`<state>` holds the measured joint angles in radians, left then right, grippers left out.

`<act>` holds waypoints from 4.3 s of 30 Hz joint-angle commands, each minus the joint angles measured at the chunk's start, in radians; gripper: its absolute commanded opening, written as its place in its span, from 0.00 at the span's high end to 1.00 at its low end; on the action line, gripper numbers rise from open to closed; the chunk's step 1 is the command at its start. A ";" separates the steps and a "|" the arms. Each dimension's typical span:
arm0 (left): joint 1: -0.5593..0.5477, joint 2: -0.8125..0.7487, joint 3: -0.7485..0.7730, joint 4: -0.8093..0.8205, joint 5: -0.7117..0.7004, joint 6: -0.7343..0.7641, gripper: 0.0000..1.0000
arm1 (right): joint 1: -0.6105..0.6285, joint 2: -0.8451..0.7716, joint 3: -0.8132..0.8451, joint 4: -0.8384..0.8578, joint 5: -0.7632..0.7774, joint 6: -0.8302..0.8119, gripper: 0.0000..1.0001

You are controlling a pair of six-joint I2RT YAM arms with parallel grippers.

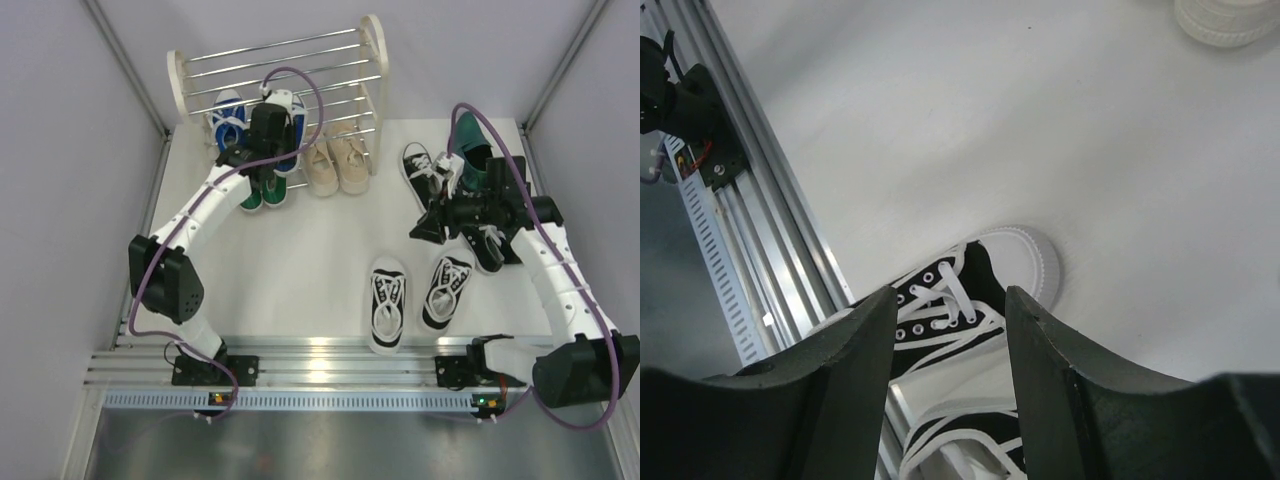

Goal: Place and organize the shoes onto the shoe shelf
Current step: Place the shoe at the shoe shelf.

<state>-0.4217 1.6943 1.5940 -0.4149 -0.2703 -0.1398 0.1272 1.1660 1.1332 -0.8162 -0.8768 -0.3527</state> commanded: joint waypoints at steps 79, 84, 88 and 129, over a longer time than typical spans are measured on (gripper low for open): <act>0.009 0.028 -0.051 0.297 -0.714 -0.555 1.00 | -0.116 0.007 0.051 -0.066 -0.048 -0.109 0.53; 0.009 0.022 -0.058 0.295 -0.731 -0.563 1.00 | -0.118 0.006 0.053 -0.064 -0.050 -0.108 0.53; 0.009 0.027 -0.055 0.297 -0.710 -0.572 1.00 | -0.118 0.006 0.053 -0.067 -0.048 -0.112 0.53; 0.020 -0.616 -0.201 -0.063 -0.080 -0.489 0.08 | -0.118 -0.017 0.161 -0.268 -0.085 -0.250 0.51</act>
<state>-0.4126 1.1400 1.3369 -0.3790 -0.4423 -0.6773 0.0277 1.1698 1.2255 -1.0386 -0.9295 -0.5644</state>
